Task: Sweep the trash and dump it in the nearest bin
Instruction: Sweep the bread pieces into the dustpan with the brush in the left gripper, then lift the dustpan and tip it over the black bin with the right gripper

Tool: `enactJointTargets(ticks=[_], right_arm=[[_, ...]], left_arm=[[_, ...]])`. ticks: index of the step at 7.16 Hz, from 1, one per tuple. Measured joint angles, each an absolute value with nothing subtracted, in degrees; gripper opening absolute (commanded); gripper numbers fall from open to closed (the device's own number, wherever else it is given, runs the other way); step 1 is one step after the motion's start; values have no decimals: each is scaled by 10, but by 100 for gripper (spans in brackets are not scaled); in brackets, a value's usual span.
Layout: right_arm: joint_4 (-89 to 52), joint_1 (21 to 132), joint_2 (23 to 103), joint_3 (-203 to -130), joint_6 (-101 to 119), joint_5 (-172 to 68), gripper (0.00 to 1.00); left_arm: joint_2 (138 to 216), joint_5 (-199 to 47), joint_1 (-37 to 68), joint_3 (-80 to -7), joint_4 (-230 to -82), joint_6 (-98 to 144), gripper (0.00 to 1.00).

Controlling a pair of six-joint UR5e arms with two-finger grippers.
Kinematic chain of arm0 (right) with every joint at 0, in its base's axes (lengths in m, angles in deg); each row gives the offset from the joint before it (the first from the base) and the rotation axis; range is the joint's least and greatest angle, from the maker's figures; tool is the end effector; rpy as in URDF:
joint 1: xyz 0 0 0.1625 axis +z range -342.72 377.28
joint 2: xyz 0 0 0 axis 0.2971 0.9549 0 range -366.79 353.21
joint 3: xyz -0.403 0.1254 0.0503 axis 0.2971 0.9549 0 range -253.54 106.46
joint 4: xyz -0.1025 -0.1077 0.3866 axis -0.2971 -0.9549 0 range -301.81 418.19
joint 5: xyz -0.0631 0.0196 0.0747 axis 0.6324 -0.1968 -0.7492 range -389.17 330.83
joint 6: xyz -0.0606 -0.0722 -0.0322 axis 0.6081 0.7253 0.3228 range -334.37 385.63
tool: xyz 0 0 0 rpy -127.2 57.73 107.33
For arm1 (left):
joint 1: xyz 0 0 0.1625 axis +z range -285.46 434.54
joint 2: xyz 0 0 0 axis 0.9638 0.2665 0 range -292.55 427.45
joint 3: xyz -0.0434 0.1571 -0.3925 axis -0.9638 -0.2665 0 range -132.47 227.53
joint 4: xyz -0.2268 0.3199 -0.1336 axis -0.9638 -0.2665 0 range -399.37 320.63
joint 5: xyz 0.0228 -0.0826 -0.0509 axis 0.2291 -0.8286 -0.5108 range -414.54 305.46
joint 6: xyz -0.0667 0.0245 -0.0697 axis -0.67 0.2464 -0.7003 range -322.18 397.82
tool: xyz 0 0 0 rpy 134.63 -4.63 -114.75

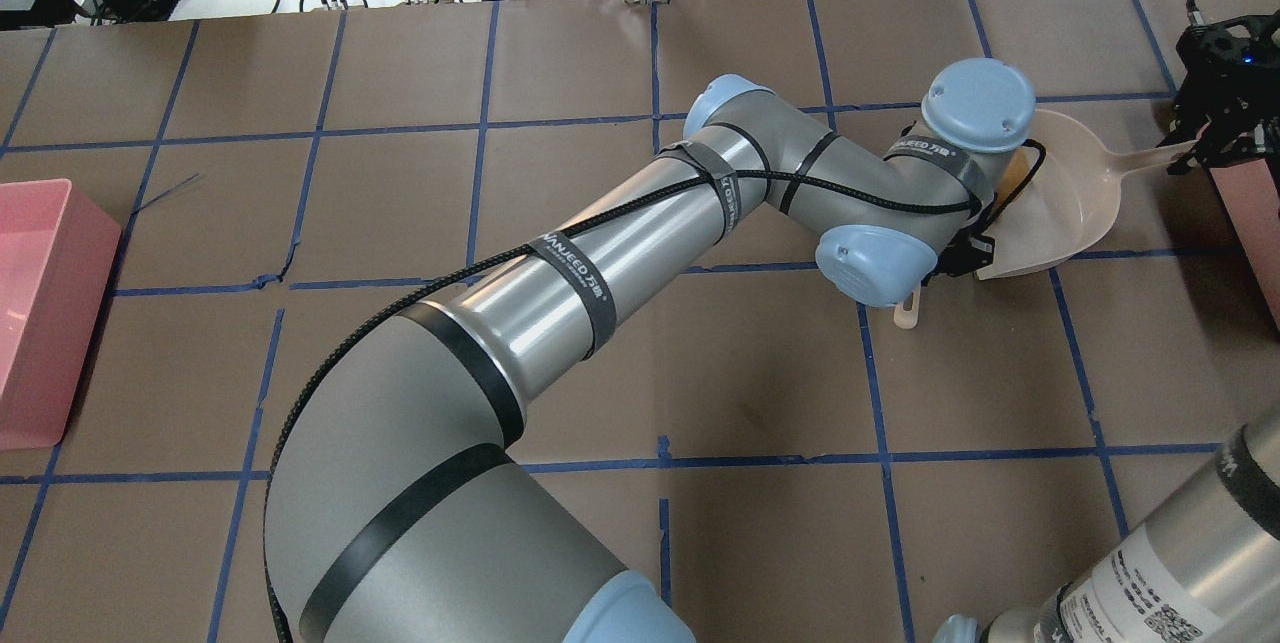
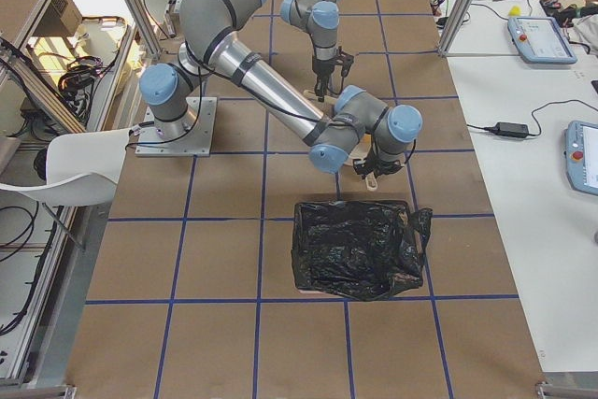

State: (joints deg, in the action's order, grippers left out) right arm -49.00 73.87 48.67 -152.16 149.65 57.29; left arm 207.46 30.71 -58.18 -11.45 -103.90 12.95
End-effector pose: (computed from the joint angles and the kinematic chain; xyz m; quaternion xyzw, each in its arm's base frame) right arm -0.2638 -0.6530 0.2491 -0.7084 0.7032 -0.0201 0.0571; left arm -0.6513 -0.4966 0.2206 -0.1571 -0.9851 0.0239 0.0657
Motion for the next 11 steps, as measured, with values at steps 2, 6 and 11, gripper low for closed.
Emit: enactJointTargets(ticks=[2, 6, 11], right_arm=[[-489, 744, 487, -1522, 1496, 573, 0], [-484, 746, 486, -1523, 1496, 569, 0], [-461, 722, 498, -1512, 1486, 533, 0]], left_arm=[[2073, 307, -598, -94, -1037, 131, 1], [2070, 310, -630, -62, -1036, 135, 2], [2055, 310, -569, -74, -1040, 206, 2]])
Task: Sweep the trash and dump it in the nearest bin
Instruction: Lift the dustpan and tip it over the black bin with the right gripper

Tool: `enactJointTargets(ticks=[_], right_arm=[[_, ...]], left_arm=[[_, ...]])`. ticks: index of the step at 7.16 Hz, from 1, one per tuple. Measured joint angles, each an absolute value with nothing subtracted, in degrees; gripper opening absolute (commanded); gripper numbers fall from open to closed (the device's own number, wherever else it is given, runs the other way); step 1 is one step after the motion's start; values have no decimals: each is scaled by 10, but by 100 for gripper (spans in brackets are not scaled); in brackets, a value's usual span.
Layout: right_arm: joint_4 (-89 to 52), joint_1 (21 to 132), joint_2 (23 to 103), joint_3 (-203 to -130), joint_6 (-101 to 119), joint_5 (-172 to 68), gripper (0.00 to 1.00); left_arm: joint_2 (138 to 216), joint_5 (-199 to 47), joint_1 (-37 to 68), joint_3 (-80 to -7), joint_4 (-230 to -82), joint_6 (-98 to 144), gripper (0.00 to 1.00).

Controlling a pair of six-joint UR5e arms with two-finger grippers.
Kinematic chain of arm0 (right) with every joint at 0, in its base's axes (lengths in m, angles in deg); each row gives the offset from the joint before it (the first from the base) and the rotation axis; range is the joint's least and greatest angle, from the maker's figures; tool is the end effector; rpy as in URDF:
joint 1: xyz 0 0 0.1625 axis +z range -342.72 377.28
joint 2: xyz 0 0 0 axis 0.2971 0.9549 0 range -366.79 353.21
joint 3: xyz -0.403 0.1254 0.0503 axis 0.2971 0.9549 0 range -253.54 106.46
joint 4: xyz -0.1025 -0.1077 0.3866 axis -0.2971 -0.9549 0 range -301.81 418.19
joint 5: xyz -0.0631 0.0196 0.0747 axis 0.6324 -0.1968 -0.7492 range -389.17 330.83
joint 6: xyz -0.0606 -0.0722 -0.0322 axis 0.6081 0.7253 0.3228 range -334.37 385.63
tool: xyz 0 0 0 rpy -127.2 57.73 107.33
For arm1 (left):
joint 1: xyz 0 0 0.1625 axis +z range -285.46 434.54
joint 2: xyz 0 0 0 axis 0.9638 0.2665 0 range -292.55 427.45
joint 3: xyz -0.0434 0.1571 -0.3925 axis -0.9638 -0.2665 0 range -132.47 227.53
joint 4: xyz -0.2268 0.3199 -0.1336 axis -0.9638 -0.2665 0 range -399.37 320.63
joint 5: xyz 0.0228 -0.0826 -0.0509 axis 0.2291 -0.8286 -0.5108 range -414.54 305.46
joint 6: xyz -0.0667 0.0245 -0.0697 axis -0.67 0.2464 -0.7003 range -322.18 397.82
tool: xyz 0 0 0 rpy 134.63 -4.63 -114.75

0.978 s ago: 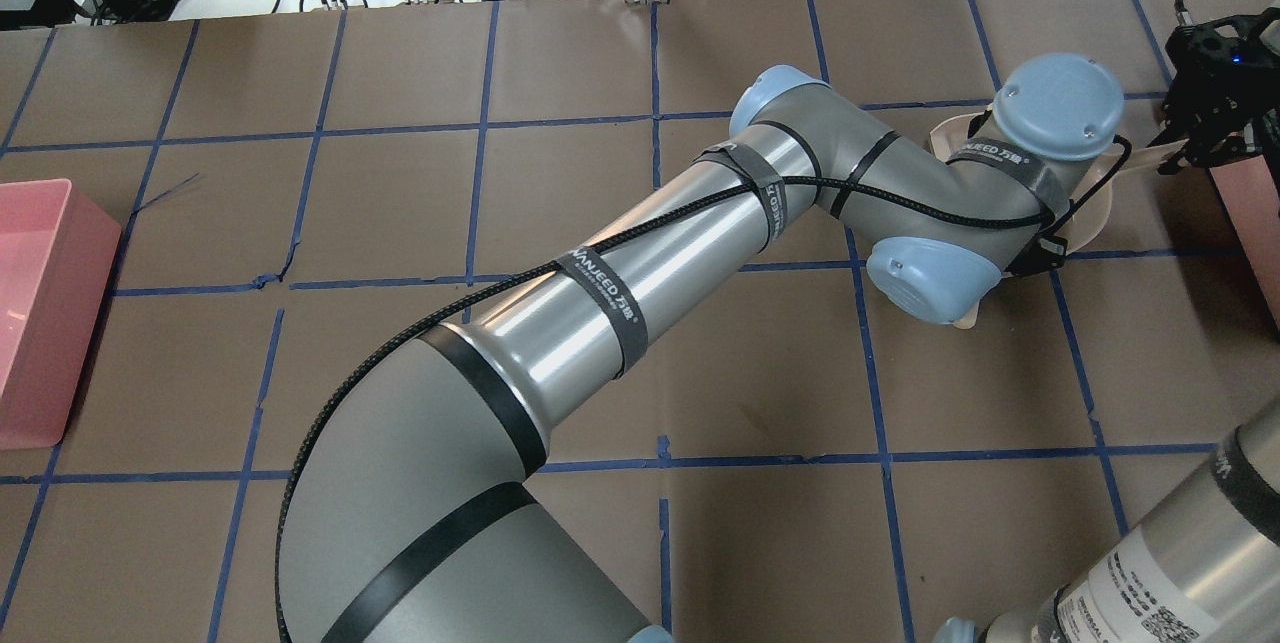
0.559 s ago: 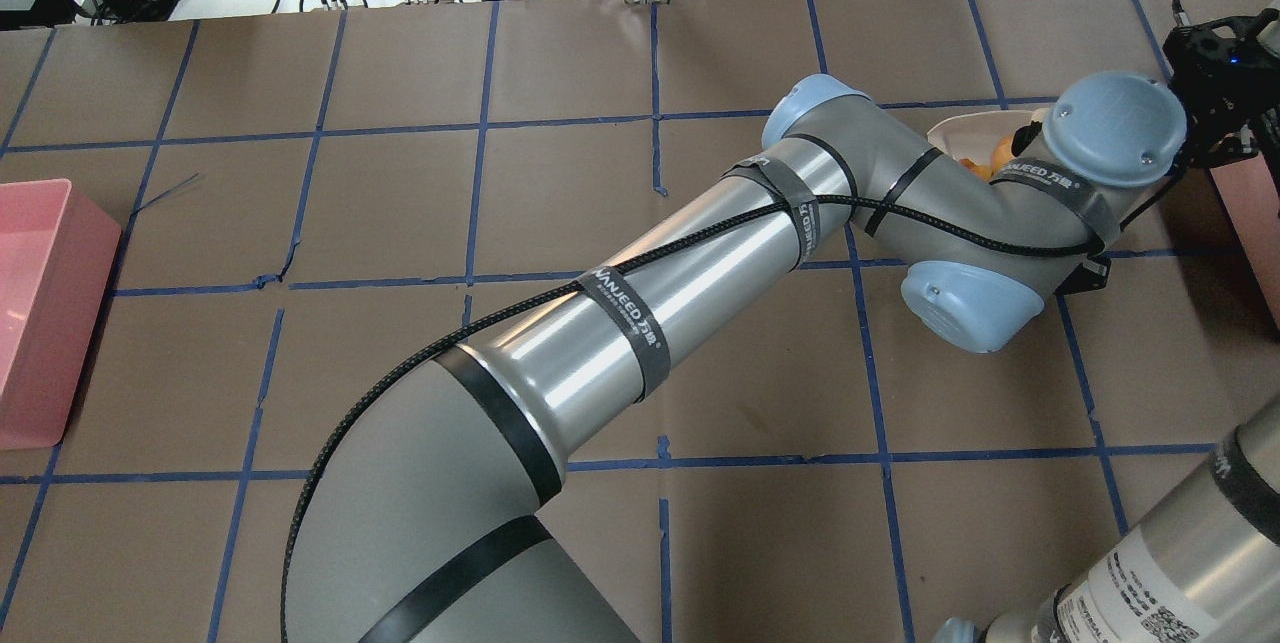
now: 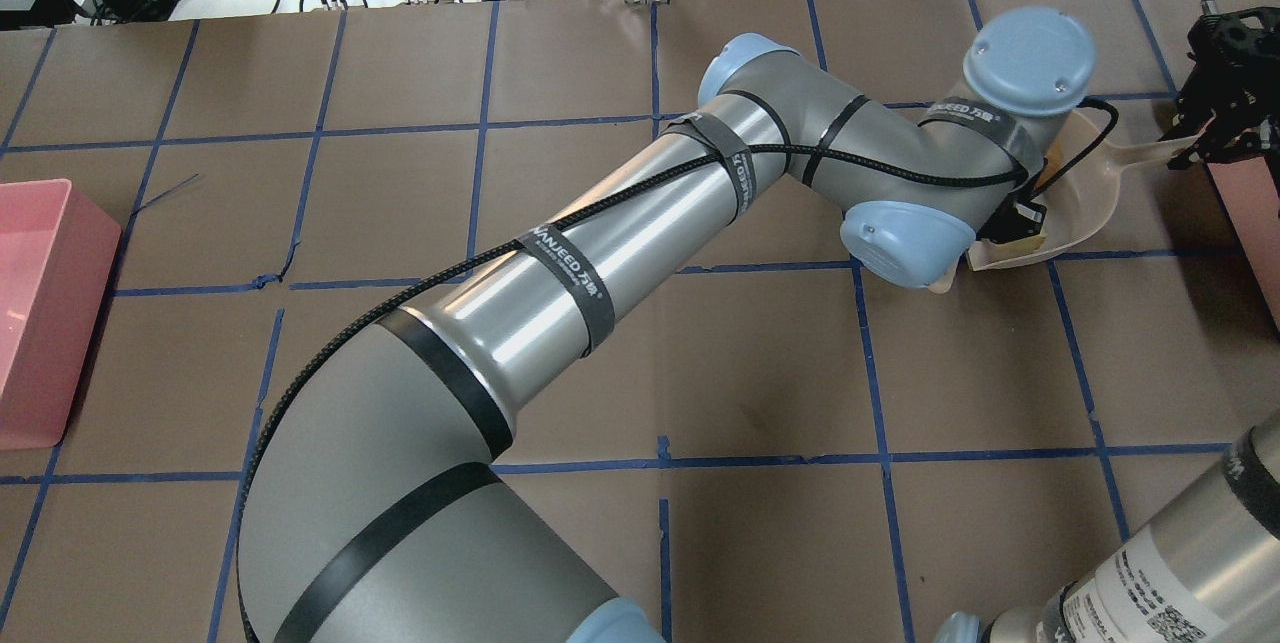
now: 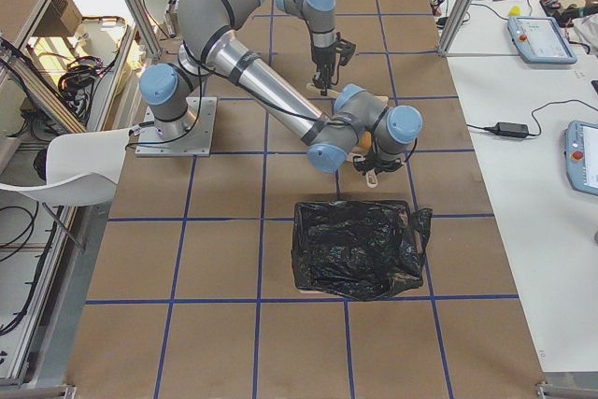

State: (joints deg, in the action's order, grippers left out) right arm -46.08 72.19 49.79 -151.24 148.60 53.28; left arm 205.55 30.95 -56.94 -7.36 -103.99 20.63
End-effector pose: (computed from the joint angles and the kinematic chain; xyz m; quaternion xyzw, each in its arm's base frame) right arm -0.2753 -0.6463 0.2660 -0.6883 0.7200 -0.0532 0.0710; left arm -0.6471 -0.5187 0.2826 -0.2132 -0.9703 0.0748 0.0869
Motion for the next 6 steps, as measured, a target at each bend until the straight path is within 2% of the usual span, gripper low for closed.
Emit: enactJointTargets(ticks=[2, 4, 6], right_arm=[[-437, 691, 512, -1498, 1477, 495, 0], [-399, 642, 537, -1478, 1461, 451, 0], [-357, 564, 554, -1444, 1456, 420, 0]], left_arm=[[2045, 311, -517, -76, -1066, 238, 2], [1997, 315, -466, -102, -1134, 273, 2], [1909, 314, -426, -197, -1168, 279, 2]])
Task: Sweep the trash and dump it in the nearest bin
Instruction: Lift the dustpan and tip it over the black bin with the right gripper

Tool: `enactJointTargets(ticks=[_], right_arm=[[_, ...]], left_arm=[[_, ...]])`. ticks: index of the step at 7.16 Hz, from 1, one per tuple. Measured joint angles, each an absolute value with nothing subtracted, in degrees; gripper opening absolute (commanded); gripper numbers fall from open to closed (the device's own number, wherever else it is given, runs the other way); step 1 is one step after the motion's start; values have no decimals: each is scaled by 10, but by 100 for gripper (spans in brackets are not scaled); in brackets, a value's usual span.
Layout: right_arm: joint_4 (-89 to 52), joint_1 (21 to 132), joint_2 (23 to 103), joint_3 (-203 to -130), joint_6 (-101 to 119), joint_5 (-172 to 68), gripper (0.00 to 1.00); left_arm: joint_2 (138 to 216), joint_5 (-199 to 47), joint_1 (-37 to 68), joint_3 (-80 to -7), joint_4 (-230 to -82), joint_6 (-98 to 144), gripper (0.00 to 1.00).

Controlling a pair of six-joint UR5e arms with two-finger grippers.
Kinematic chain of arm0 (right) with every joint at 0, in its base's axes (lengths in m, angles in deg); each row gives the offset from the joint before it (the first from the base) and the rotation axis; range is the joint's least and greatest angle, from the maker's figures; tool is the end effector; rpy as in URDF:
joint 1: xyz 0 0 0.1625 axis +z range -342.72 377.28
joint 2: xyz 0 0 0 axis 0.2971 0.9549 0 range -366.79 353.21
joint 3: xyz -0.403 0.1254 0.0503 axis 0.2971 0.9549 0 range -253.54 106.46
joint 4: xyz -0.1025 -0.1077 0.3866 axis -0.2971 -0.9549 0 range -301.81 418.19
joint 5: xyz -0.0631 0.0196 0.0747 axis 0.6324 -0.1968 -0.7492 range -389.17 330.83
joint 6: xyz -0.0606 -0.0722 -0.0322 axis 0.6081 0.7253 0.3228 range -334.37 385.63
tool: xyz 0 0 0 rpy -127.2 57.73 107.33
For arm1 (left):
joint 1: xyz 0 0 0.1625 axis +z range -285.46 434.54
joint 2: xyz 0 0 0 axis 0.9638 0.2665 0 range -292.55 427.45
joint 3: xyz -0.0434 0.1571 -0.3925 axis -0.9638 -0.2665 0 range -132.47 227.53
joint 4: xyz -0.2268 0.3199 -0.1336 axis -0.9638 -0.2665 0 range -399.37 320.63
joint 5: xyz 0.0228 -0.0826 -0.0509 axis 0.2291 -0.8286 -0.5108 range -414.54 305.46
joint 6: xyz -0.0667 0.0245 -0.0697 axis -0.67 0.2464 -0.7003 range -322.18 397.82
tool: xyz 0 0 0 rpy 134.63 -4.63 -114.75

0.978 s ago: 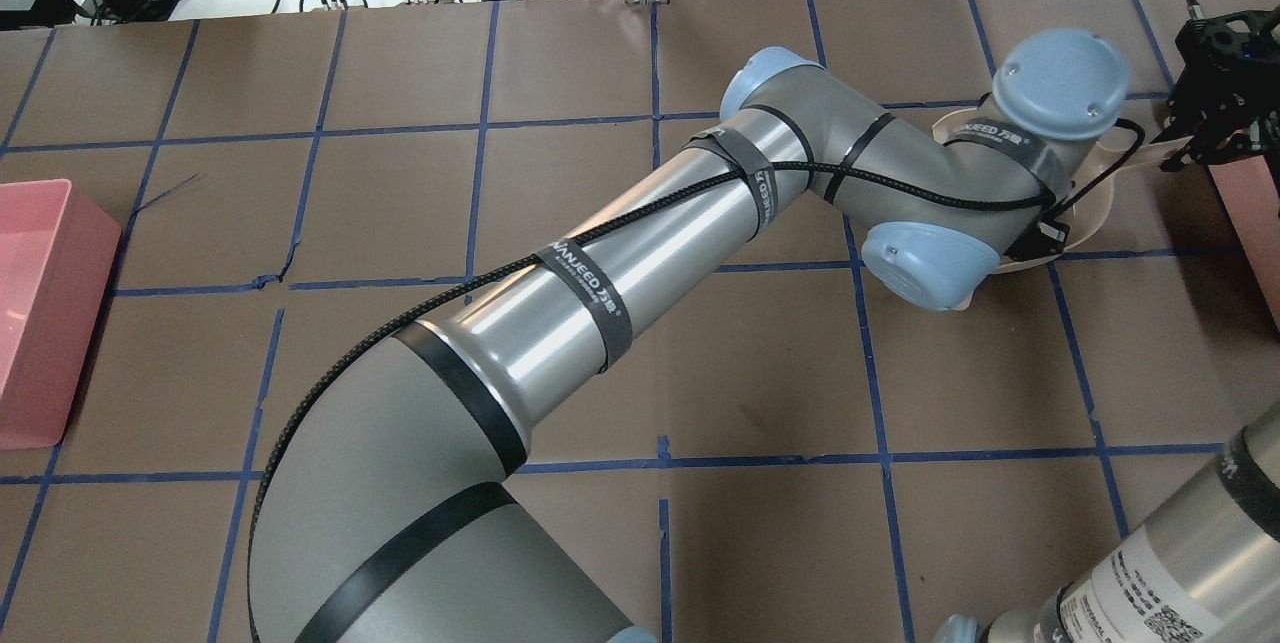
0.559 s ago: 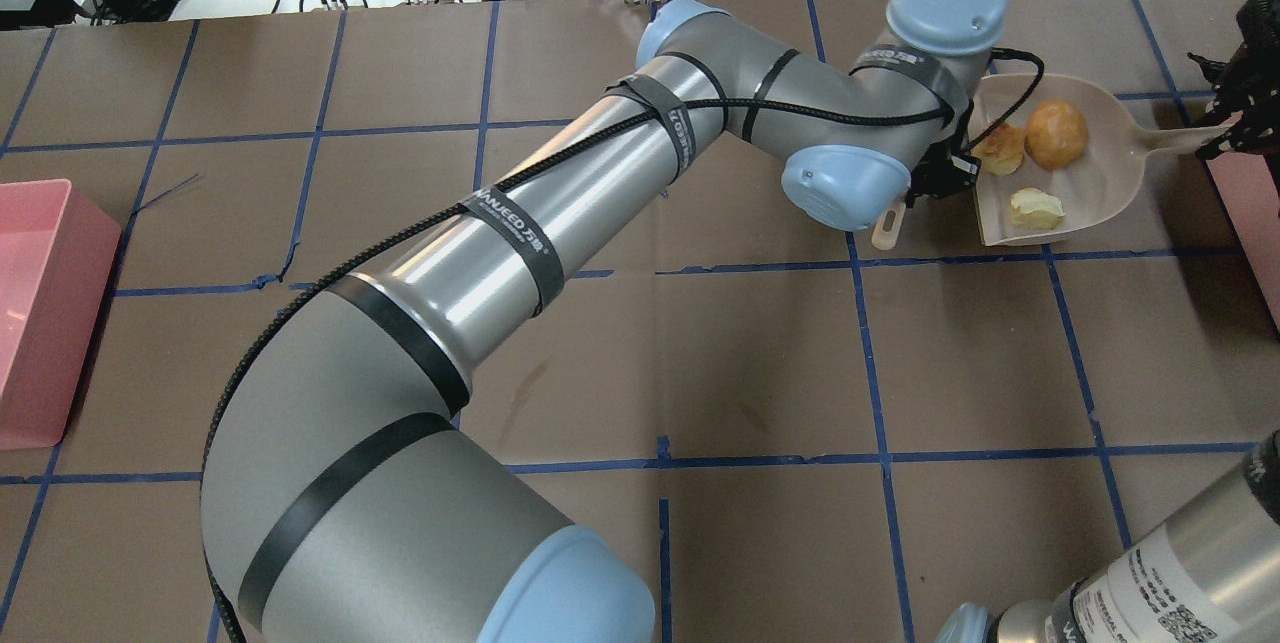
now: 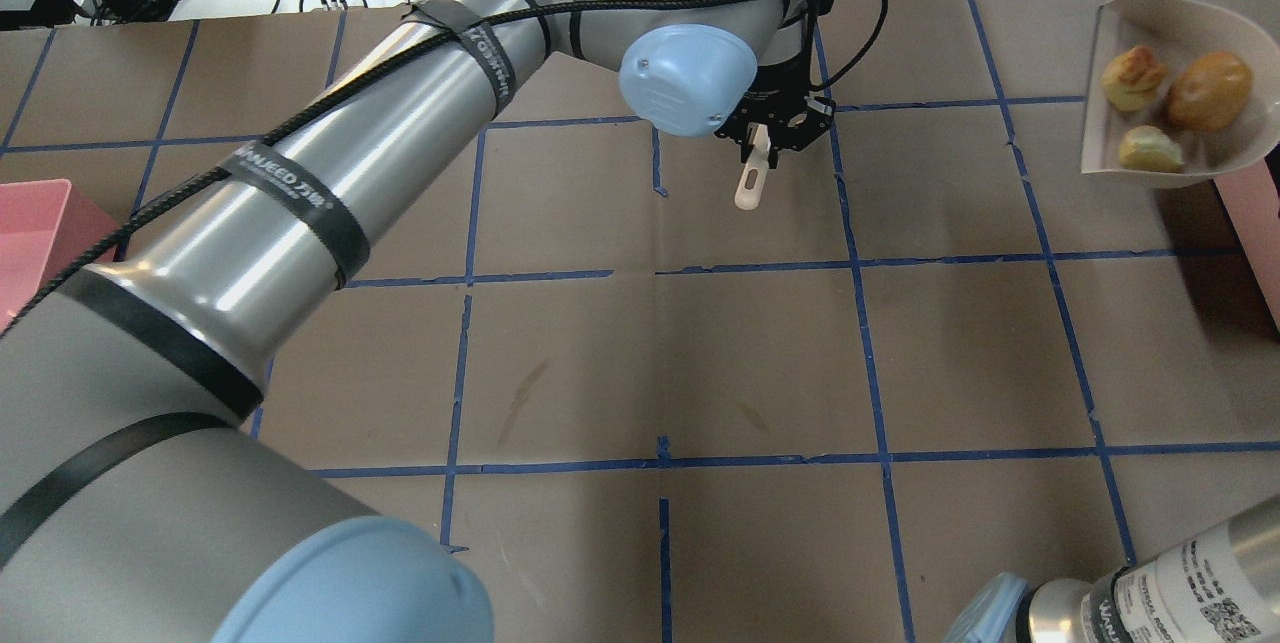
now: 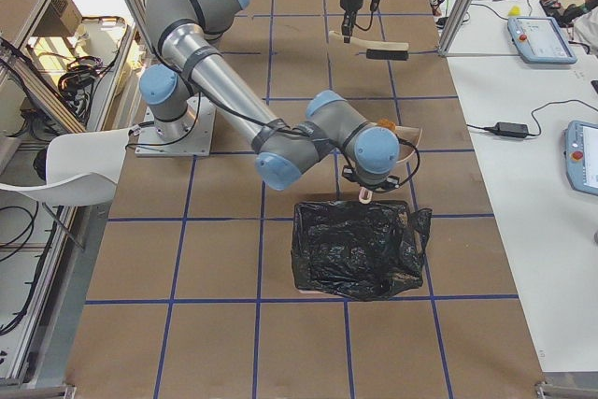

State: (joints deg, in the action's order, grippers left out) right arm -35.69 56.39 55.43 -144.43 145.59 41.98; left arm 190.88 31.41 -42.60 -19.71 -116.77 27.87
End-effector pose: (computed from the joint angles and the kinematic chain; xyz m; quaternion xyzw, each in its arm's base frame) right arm -0.4212 -0.5556 0.3771 -0.5531 0.8159 -0.1598 0.0541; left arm -0.4546 -0.5789 0.3486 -0.1499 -0.9879 0.0047 0.0388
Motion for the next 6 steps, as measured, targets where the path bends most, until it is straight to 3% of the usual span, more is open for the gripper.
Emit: enactJointTargets(ticks=[3, 6], right_arm=[[-316, 451, 537, -1343, 1474, 428, 0], [-385, 416, 518, -1298, 1516, 509, 0]], left_arm=[[1767, 305, -417, -411, -1173, 232, 2], [1695, 280, -427, -538, -1173, 118, 2]])
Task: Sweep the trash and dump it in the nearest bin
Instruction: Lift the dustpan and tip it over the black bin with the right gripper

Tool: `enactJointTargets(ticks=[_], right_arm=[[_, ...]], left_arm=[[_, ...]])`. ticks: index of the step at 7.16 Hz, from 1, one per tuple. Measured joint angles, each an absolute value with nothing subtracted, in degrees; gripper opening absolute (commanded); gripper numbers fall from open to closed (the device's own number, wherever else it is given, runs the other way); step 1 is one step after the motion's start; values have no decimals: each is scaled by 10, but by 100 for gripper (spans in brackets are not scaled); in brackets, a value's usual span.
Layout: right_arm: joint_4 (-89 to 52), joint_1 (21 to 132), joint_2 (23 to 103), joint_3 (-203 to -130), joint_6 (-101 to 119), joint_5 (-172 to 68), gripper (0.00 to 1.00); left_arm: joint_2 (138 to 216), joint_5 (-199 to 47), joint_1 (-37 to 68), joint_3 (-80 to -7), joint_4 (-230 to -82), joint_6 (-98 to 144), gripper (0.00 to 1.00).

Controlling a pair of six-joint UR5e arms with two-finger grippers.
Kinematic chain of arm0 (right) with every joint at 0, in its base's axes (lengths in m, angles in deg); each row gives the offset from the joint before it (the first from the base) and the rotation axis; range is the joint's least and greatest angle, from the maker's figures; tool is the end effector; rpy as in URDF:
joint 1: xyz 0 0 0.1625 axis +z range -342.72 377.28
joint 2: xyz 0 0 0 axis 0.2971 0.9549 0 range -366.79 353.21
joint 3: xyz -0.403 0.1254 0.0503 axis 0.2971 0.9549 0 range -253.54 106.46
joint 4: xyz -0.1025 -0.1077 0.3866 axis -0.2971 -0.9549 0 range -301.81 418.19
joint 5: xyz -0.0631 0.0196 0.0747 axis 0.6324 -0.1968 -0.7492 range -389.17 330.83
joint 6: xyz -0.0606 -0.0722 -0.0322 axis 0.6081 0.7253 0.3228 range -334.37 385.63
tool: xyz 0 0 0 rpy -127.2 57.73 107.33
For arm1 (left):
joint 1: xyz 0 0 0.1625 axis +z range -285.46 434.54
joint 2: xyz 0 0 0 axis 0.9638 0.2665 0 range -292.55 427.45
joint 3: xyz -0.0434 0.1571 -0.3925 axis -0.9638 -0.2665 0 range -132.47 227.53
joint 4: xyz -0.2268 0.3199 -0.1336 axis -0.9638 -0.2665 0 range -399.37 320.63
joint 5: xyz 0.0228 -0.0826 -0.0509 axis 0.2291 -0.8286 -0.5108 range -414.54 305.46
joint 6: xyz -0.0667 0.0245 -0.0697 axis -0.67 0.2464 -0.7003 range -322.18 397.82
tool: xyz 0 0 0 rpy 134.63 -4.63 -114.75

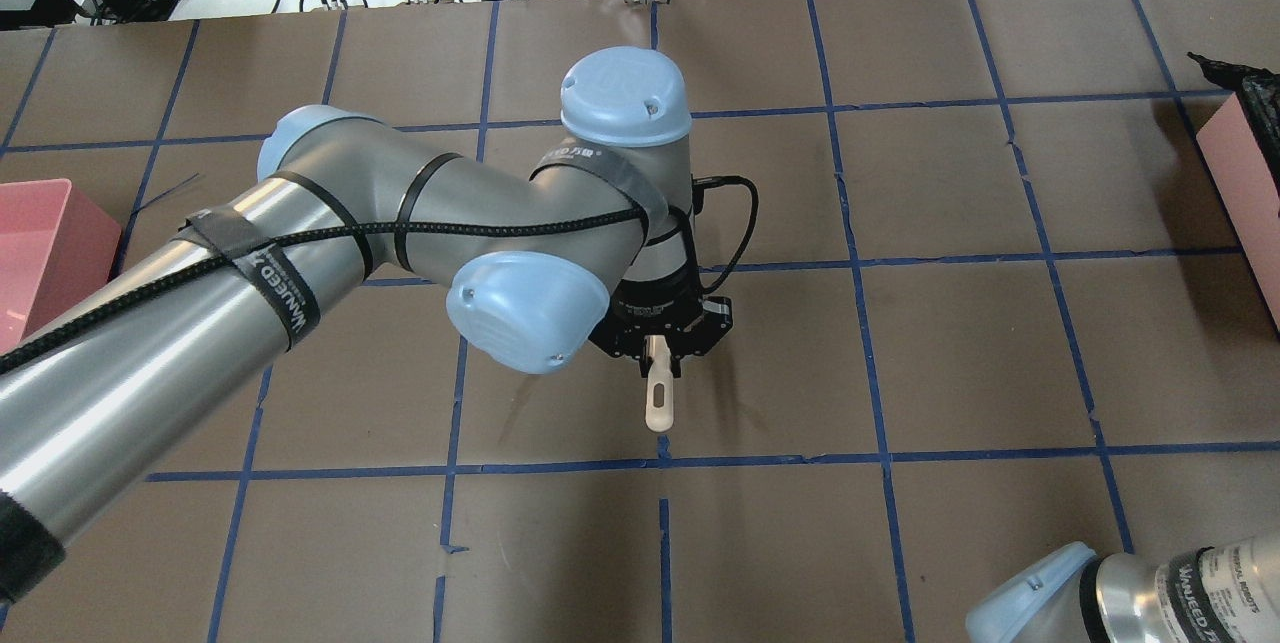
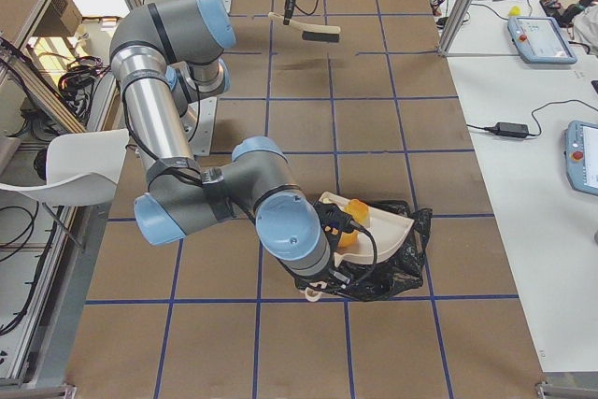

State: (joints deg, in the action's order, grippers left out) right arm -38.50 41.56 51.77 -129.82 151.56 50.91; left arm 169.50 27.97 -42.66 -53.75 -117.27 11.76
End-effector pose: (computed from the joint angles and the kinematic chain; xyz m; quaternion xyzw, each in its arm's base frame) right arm -0.6012 -0.4361 0.4594 0.5040 -0.8559 0.0779 0.0863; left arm -0.3713 -0.4022 0.3066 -0.0035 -0.9931 -0.1165 0.0143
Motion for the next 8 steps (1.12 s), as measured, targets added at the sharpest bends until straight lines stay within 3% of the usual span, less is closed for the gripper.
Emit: enactJointTargets(ticks=[3, 8], right_arm=[[-496, 455, 521, -1331, 1521, 596, 0], [-613, 493, 526, -1374, 1637, 637, 0]], left_arm=[[1678, 279, -461, -594, -1165, 43, 2], [1665, 278, -514, -603, -1159, 3, 2]])
